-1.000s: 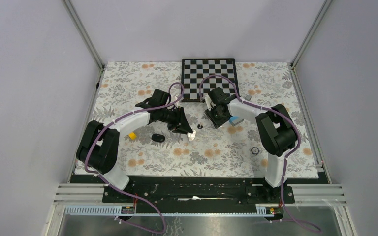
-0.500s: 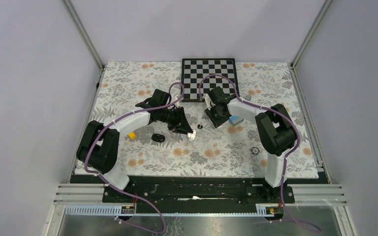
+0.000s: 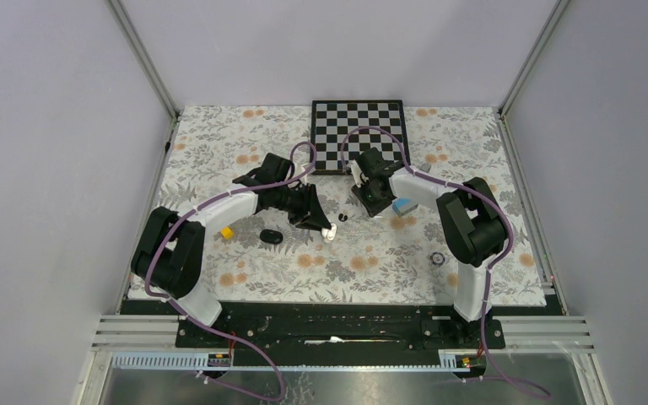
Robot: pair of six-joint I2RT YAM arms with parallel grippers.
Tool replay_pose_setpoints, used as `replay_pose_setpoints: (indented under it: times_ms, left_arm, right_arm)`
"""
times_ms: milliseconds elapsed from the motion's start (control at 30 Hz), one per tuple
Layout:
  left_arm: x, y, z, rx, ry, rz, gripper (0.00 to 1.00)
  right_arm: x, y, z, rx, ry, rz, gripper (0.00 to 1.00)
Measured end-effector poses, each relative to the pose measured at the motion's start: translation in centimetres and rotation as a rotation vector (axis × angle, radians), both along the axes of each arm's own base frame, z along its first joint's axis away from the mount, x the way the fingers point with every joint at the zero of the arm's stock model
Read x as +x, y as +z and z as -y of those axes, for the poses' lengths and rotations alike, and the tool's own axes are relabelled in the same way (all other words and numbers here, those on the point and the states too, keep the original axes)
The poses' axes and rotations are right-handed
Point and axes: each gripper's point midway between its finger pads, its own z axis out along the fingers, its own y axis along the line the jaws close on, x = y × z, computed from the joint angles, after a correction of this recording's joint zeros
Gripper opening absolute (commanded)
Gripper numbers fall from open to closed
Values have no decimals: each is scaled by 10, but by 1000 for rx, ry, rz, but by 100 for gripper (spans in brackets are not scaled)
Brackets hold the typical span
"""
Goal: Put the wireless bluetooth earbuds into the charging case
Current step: Pick up the earbud from the center of the board, then place the earbud in the charging case.
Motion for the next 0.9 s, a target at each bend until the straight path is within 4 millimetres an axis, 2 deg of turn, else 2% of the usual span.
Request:
replay_pose_setpoints:
  times_ms: [467, 600, 733, 900]
  left_arm:
    - [-2, 0, 2, 0, -6, 0, 0]
    - [-2, 0, 2, 0, -8, 1, 0]
    - [-2, 0, 2, 0, -9, 1, 0]
    - [9, 1, 7, -2, -12, 8, 0]
  right_arm:
    - [0, 4, -4, 32, -16, 1, 20]
    - [-1, 22, -14, 121, -22, 17, 19]
    - [2, 51, -21, 228, -37, 59, 20]
    - [3, 79, -28, 344, -48, 99, 20]
